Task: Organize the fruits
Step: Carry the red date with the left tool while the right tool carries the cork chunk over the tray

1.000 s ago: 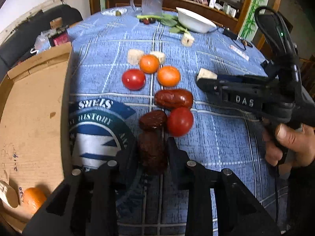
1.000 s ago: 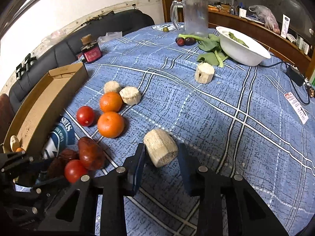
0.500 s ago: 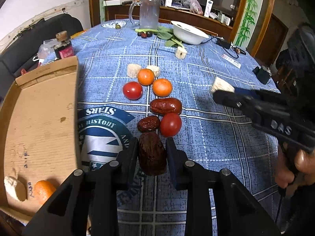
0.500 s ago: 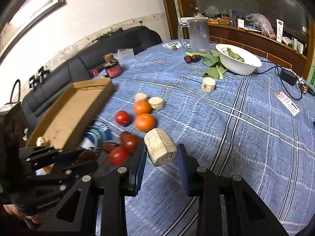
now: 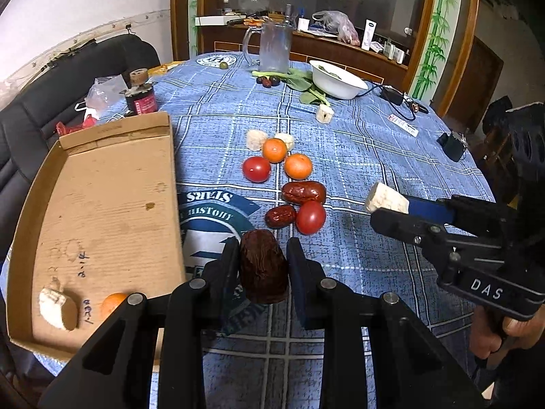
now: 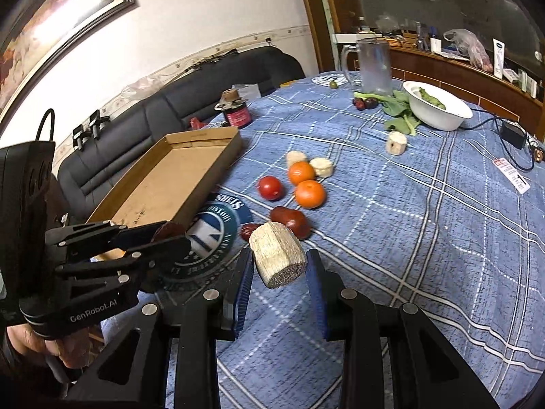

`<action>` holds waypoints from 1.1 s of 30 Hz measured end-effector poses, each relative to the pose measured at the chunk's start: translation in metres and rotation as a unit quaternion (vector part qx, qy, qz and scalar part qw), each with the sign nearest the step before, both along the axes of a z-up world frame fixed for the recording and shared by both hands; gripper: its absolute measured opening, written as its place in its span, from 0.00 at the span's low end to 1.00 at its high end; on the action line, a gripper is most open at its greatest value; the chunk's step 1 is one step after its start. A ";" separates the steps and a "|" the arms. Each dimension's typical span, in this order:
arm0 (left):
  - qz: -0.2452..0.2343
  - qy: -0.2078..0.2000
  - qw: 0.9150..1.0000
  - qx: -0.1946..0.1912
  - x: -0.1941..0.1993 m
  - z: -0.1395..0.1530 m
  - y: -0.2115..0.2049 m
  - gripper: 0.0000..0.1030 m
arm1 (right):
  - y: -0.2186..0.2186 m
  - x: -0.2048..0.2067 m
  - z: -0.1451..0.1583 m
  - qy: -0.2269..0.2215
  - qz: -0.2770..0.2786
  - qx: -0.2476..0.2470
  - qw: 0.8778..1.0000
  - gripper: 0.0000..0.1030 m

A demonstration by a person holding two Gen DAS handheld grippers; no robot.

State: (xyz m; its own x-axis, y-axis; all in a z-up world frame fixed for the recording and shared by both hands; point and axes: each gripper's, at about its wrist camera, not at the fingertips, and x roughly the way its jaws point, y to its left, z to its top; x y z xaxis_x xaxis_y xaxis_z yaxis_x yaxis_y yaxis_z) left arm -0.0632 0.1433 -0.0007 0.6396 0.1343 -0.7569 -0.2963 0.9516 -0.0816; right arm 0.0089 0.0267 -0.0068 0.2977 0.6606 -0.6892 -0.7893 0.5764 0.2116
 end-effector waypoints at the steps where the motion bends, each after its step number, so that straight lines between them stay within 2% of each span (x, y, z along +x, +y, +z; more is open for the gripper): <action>1: 0.002 -0.001 1.000 0.000 -0.001 0.001 0.001 0.25 | 0.002 -0.002 0.001 -0.001 0.003 0.000 1.000 0.31; 33: 0.058 -0.015 0.998 -0.005 -0.040 0.005 0.051 0.25 | 0.059 -0.041 0.013 -0.018 0.070 -0.010 0.997 0.31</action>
State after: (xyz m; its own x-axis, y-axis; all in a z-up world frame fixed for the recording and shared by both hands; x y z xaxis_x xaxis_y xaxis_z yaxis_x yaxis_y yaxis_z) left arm -0.1029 0.1940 0.0041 0.6431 0.2013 -0.7389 -0.4017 0.9101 -0.1017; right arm -0.0320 0.0853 0.0065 0.2290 0.6840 -0.6926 -0.8688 0.4645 0.1714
